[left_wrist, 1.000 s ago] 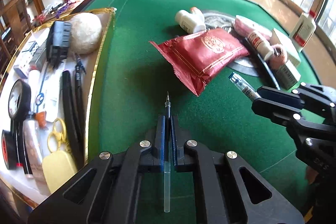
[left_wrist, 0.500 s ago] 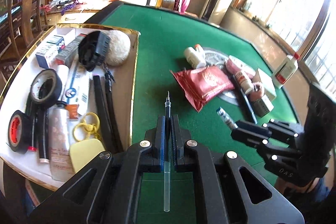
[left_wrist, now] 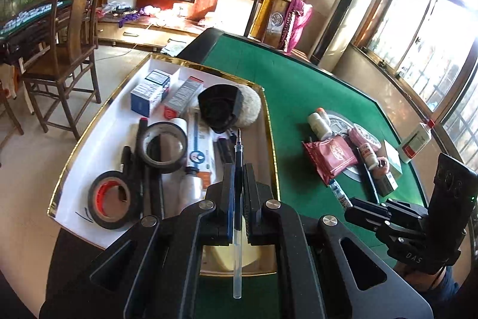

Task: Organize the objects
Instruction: 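Lower the pipette and pen into the tray and open both tools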

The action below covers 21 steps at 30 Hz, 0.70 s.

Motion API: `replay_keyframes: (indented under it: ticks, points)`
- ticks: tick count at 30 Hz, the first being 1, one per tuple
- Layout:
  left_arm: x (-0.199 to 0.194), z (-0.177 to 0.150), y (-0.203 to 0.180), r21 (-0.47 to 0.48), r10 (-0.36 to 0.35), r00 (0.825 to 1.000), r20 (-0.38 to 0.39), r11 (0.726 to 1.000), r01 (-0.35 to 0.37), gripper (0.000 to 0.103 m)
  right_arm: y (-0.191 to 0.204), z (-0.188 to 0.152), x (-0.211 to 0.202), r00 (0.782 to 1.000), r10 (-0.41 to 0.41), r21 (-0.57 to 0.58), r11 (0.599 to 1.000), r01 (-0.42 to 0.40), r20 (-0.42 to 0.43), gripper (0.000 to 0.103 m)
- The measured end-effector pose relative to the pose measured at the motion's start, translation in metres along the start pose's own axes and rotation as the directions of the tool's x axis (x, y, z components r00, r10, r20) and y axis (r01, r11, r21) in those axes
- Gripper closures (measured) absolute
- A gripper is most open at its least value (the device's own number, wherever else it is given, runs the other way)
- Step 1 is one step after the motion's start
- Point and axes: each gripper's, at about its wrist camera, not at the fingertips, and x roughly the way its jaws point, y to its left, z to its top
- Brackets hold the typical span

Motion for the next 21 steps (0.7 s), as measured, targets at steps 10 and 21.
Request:
replay_keyframes:
  ticks: [10, 21]
  points:
    - [0.006, 0.017, 0.061, -0.051, 0.088, 0.996, -0.033, 0.995, -0.090, 0.098, 0.030, 0.024, 0.053, 0.998, 0.046, 0.044, 0.998, -0.044, -0.039, 0.090]
    - [0.035, 0.024, 0.096, -0.119, 0.092, 0.992, -0.086, 0.988, -0.102, 0.097, 0.041, 0.032, 0.106, 0.996, 0.002, 0.043, 0.999, 0.001, -0.092, 0.090]
